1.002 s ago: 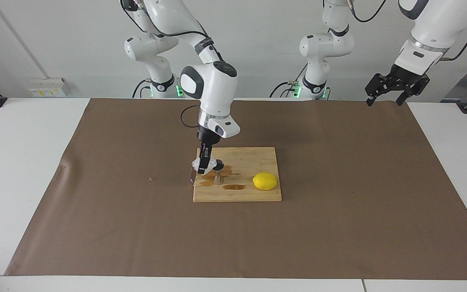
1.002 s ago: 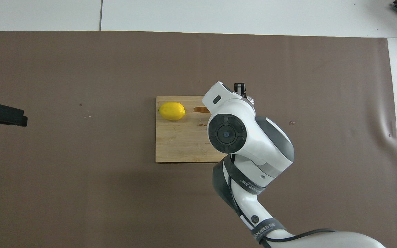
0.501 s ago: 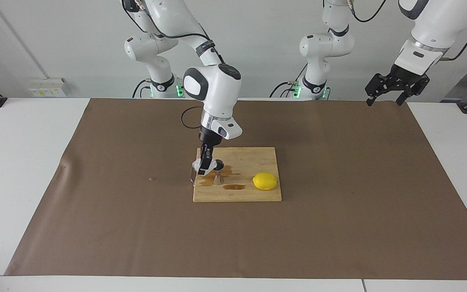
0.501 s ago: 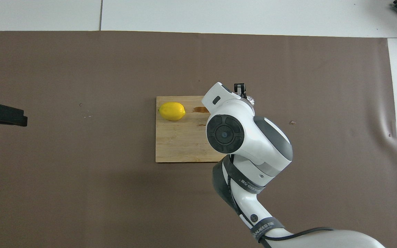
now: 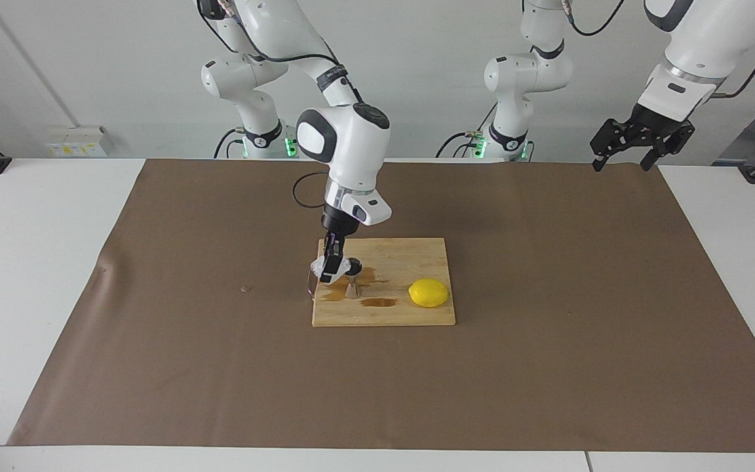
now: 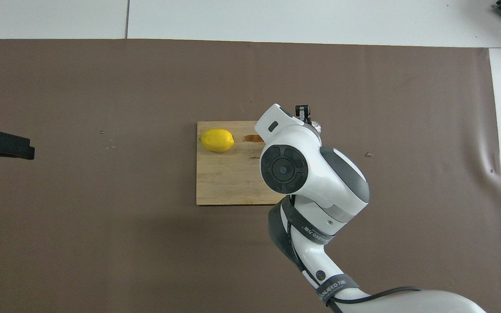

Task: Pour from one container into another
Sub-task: 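Tilt the white cup with the right gripper to pour into the dark cup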

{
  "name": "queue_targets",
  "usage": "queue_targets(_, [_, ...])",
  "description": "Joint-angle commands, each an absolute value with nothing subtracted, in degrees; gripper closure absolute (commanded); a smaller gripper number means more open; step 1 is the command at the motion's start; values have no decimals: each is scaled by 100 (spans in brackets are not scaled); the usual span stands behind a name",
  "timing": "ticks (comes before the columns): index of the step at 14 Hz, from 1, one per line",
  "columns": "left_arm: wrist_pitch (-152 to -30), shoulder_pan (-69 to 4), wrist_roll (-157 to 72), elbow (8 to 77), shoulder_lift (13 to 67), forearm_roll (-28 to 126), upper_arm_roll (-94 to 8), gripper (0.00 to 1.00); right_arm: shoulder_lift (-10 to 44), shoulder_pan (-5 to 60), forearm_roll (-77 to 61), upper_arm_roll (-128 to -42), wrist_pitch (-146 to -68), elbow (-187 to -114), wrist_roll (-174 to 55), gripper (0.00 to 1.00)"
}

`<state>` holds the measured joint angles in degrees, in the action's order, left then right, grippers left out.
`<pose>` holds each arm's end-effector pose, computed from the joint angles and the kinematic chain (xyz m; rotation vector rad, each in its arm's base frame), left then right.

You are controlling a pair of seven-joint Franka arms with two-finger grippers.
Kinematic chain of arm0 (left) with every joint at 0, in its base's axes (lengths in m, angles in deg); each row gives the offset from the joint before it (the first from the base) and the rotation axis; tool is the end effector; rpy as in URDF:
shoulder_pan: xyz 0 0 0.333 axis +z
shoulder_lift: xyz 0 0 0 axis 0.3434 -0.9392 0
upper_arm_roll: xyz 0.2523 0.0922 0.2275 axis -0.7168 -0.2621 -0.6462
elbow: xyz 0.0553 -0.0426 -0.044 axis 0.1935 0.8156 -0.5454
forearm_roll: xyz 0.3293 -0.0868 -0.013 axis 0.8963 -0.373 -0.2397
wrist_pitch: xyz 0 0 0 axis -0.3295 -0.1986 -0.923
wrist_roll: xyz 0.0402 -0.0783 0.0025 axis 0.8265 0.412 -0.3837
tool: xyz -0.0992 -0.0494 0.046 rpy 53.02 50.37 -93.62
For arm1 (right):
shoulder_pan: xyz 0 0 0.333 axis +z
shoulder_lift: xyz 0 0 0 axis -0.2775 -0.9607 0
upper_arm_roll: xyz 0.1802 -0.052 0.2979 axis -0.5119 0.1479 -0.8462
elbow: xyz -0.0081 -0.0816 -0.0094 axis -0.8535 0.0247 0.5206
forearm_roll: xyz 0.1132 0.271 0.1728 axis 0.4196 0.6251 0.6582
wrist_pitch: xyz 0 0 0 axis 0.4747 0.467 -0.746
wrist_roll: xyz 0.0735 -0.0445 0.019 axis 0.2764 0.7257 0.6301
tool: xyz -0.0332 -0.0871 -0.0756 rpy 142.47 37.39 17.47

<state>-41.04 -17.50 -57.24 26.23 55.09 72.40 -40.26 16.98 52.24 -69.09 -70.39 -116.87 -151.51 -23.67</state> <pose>0.4648 -0.0284 0.6659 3.1240 -0.0480 0.0073 0.5382 0.2791 0.4595 1.8714 1.8773 0.0844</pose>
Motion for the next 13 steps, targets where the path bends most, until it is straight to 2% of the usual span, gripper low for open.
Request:
queue_targets(1, [-4049,-1806,-5792,2690,5607,7300,-4086,0,1699,5171,-7081,-7093,-11621,-15136,-2562,63])
queue_targets(13, [-4049,-1797,-5792,2690,5616,7300,-4086,0,1883,5022,-6335,-7102,-11911,-15162,-2536,62])
